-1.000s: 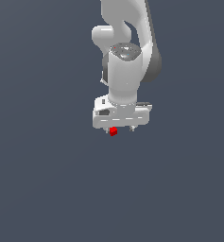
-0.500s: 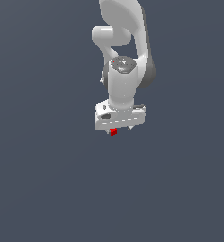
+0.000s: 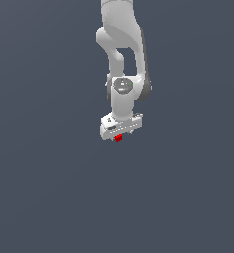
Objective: Pick up the red cube and move it to a goal position.
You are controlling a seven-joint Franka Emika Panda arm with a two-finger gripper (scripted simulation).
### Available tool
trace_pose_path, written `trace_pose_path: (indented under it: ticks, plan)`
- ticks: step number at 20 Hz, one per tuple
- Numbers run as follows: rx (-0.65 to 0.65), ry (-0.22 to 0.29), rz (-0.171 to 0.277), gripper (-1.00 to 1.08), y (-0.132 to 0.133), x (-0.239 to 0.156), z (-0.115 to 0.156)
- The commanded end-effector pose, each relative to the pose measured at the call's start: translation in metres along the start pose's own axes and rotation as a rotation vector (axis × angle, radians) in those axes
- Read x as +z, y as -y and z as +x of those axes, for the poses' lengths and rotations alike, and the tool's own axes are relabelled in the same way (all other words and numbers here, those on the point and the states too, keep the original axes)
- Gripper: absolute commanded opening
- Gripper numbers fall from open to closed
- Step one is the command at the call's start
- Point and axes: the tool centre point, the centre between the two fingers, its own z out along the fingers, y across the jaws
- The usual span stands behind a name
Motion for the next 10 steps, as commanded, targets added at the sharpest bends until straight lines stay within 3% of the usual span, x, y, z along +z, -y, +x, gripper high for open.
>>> trace_pose_path:
  ticks: [1, 10]
  plan:
    - [-0.046, 0.008, 0.003, 1.0, 0.002, 0.018, -0.014]
    - [-0.137, 0.025, 0.008, 1.0, 0.001, 0.056, -0.041]
